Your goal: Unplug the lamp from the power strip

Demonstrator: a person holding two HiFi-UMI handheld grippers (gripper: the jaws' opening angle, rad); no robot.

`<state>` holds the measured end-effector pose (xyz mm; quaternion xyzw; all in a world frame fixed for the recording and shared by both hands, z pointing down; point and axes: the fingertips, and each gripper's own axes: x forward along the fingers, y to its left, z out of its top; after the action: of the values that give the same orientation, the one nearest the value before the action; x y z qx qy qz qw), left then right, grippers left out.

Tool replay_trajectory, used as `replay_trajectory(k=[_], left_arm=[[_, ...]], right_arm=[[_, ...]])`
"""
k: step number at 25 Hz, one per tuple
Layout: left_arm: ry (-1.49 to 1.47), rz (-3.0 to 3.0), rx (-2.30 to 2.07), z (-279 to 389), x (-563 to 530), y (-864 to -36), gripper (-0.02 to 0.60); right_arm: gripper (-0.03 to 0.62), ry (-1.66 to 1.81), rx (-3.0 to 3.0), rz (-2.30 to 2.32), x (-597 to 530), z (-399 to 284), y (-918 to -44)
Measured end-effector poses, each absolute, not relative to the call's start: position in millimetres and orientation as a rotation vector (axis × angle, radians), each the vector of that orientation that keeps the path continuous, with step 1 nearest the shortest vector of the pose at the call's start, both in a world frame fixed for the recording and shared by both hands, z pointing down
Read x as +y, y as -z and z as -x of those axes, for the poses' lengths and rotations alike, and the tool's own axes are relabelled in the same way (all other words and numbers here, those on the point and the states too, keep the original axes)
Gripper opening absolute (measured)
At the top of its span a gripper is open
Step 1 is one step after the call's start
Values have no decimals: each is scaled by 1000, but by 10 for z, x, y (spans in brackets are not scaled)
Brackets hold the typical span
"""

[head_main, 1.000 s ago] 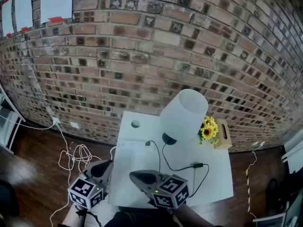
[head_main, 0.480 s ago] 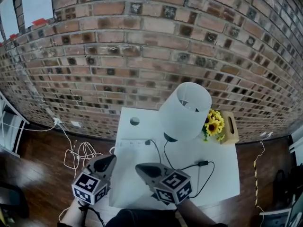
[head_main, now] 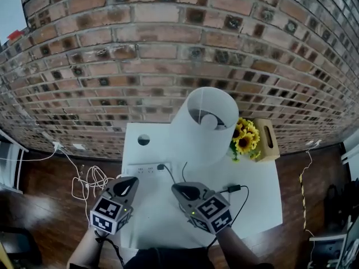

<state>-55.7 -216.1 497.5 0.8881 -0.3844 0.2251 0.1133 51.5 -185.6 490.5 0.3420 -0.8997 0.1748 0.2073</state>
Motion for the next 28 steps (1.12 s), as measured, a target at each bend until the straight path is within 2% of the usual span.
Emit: replay_trajectory(k=[4,12,26,27,28], left_arm=[[-694,-2583,-1091,406,-2279,-5130,11],[-789,-2524,-1039,232,-2419,-5497,11],[-906,-2435,-1019,177,-2568,-5978,11],[-913,-2428,-1017,181,-2571,-6011,11],[-920,-2422,-1014,183,-2573,-6043,11]], right_arm=[[0,-279,-2437,-928,-1970,-682,-5115],[0,-319,-2424,-814,-2240,-804,-5590],[14,-304,-2469,-702,-2525,-537,-5989],[22,-299,-2466,-698,-2540,-523,-6019],[76,-299,-2463,-689,-2551,-505,-6053]])
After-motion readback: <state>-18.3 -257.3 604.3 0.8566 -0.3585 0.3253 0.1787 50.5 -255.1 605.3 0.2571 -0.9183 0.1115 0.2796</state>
